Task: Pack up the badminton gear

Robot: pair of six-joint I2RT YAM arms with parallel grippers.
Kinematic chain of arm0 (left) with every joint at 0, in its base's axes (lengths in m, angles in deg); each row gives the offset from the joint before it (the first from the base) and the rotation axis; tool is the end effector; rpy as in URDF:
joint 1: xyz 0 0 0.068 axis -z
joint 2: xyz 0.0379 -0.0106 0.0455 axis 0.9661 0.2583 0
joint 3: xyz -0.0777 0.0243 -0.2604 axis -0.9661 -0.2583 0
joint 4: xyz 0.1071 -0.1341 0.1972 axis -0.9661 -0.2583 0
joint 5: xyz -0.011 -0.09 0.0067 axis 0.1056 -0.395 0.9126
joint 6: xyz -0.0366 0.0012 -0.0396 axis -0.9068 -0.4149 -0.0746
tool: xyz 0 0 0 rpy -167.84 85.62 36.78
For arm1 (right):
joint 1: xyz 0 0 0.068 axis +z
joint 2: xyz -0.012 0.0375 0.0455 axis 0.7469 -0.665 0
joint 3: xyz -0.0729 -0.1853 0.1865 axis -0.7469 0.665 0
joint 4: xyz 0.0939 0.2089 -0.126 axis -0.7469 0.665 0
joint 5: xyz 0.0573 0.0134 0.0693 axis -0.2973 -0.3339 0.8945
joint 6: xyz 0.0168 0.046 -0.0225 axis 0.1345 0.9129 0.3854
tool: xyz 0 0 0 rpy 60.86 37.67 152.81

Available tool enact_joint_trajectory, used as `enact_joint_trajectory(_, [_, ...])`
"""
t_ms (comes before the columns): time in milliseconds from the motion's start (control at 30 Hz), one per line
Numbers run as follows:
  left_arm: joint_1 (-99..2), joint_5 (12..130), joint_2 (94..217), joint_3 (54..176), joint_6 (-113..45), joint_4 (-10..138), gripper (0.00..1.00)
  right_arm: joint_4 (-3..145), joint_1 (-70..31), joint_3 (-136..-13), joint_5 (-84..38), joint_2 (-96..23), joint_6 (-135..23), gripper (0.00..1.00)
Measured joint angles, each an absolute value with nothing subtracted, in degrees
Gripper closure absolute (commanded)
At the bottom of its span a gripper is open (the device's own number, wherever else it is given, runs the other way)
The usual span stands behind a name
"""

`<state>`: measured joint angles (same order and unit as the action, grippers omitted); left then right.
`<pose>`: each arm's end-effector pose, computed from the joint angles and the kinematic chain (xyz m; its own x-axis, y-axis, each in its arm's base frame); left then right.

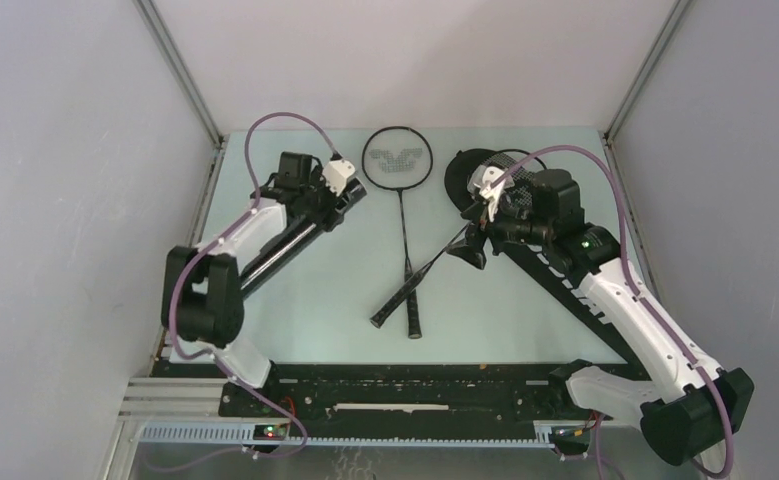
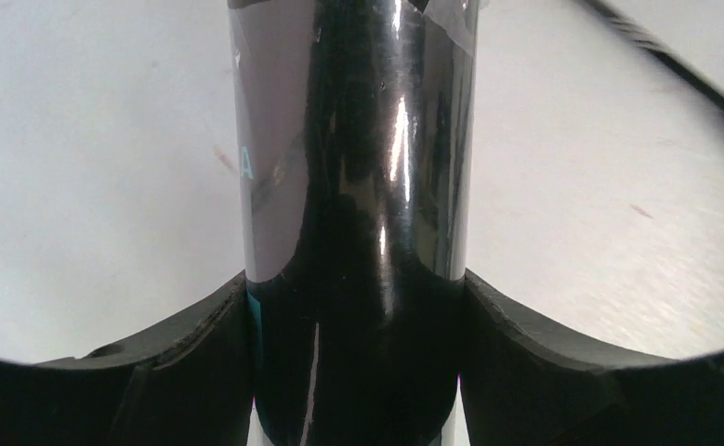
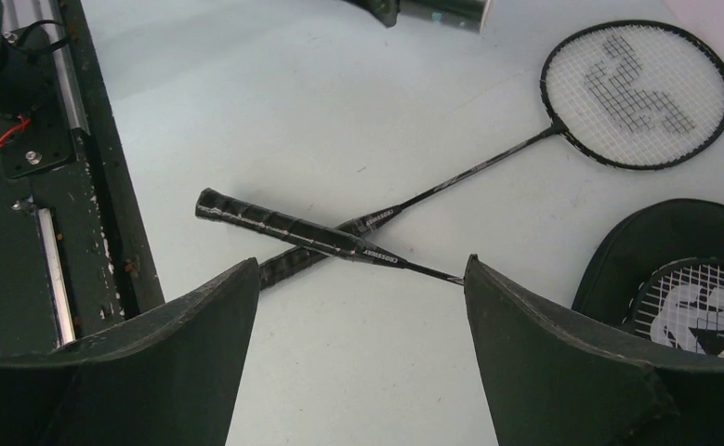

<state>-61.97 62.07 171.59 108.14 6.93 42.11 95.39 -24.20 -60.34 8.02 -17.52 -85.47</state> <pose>0.3361 -0.0889 0.2480 -0.3942 0.5779 -0.7146 0.7095 0.6856 0.1631 0.2058 0.1164 0.3590 -0.0484 -0.3533 -0.9342 -0.9204 0.3792 -0.0957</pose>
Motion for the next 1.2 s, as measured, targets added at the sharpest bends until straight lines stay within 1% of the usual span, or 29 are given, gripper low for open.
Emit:
enact_joint_trajectory(133, [-63.7,67.8,180.7,116.1,5.6,40.6,0.94,95.0,-24.9,-59.6,7.3,-18.2,-85.2,0.12])
enact_joint_trajectory(333, [-65.5,73.1,192.0,126.1,4.1,37.4,0.94,94.9,-25.7,-59.0,5.8,-21.0,-84.2,0.12])
enact_joint_trajectory(433, [-66.4,74.7,195.6,128.5,4.0,36.0,0.91,94.9,-25.8,-58.8,5.1,-22.1,-84.0,0.12])
enact_joint_trajectory(533, [-67.4,75.7,197.9,130.2,4.0,34.7,0.86,94.8,-25.8,-58.8,3.3,-23.0,-84.0,0.12])
enact_joint_trajectory(600, [-68.2,76.3,198.9,130.8,4.0,34.1,0.79,94.5,-25.8,-58.8,1.6,-23.9,-84.0,0.12])
enact_joint_trajectory(700, [-69.2,76.5,199.9,132.1,3.9,33.3,0.65,94.2,-26.0,-58.8,-1.0,-25.2,-83.8,0.12])
enact_joint_trajectory(733, [-69.5,76.4,200.4,132.8,3.6,32.9,0.59,94.0,-26.2,-58.8,-2.2,-25.8,-83.7,0.12])
enact_joint_trajectory(800, [-69.9,76.3,200.9,133.6,3.5,32.5,0.44,93.7,-27.1,-58.8,-4.4,-27.0,-83.5,0.12])
enact_joint_trajectory(867, [-70.0,76.3,200.9,133.7,3.4,31.9,0.23,93.8,-28.5,-58.8,-6.4,-28.0,-83.4,0.12])
enact_joint_trajectory(900, [-70.1,76.2,200.9,133.7,3.2,31.7,0.15,94.1,-29.2,-58.9,-7.3,-28.4,-83.4,0.12])
enact_joint_trajectory(933, [-70.2,76.1,200.9,133.7,3.0,31.6,0.03,94.6,-30.1,-59.0,-8.8,-28.8,-83.5,0.12])
enact_joint_trajectory(967, [-70.3,75.9,200.9,133.7,2.8,31.3,0.01,95.0,-30.6,-59.0,-9.8,-29.2,-83.6,0.12])
enact_joint_trajectory(1200, [-71.7,73.2,199.5,133.6,0.9,29.6,0.0,98.2,-35.9,-59.0,-16.2,-30.2,-84.1,0.11])
